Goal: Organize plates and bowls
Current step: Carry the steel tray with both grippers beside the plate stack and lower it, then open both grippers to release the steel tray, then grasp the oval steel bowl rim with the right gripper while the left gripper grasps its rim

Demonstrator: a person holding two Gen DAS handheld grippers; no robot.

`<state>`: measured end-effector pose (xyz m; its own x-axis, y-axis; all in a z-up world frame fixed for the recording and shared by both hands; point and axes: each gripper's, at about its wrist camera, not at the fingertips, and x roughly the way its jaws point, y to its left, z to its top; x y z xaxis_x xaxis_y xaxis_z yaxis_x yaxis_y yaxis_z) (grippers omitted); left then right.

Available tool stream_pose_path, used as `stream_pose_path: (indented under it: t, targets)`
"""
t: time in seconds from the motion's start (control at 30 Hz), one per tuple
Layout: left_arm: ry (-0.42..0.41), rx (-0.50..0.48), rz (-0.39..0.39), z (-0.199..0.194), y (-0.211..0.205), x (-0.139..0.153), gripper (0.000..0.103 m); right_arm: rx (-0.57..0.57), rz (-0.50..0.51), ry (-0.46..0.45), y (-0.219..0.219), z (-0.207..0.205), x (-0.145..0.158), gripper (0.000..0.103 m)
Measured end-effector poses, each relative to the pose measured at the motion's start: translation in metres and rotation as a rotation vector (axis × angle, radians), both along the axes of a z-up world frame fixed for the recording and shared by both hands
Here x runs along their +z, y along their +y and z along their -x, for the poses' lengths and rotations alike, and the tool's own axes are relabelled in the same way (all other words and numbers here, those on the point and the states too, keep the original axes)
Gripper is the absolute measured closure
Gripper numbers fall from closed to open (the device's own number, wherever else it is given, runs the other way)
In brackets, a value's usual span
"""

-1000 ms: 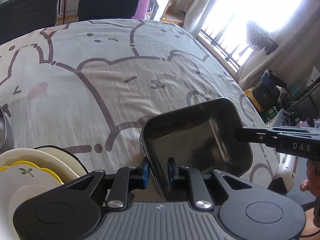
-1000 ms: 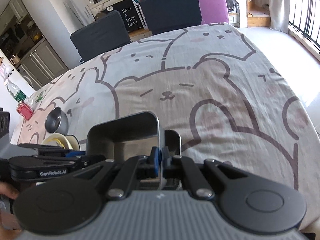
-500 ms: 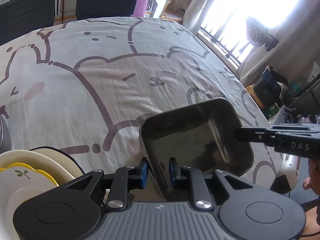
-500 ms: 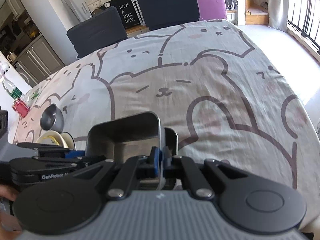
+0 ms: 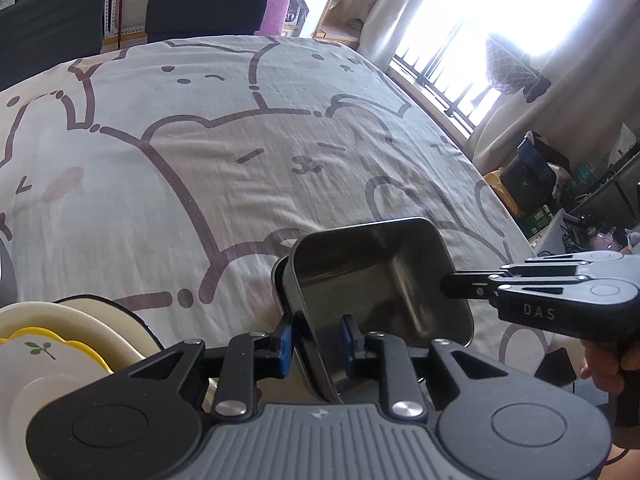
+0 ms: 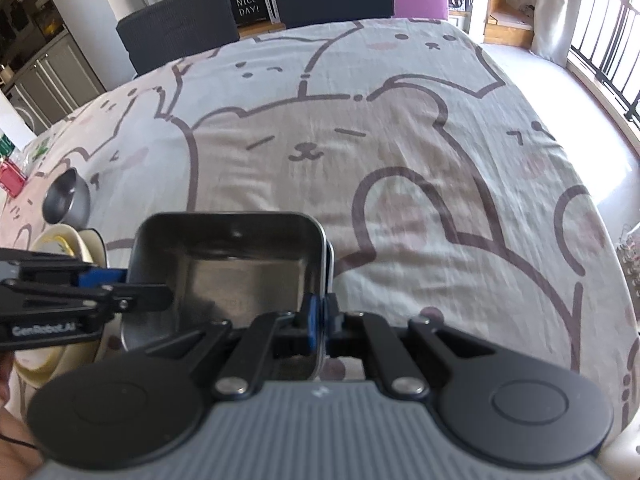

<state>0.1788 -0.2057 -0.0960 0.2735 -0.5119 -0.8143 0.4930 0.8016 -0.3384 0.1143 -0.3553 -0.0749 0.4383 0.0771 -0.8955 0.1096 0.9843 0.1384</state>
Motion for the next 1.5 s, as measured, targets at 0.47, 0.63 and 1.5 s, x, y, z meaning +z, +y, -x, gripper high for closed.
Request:
stream_pose_path:
  t: [0.47,0.63,1.5]
  targets:
    - [0.005,-0.003,-0.001,-0.001,0.006,-0.001,0.078,0.017,-0.003,0.018,-0.002,-0.005,-0.006,0.098]
    - [0.013,-0.007,-0.006,-0.001,0.006,-0.002,0.078,0.017,0.006,0.017,-0.002,-0.007,-0.009,0.098]
    - [-0.22,0.384,-0.035,-0.052,0.212,0.045,0.004,0.068,-0.182,-0.3,0.142,-0.093,0.039,0.0]
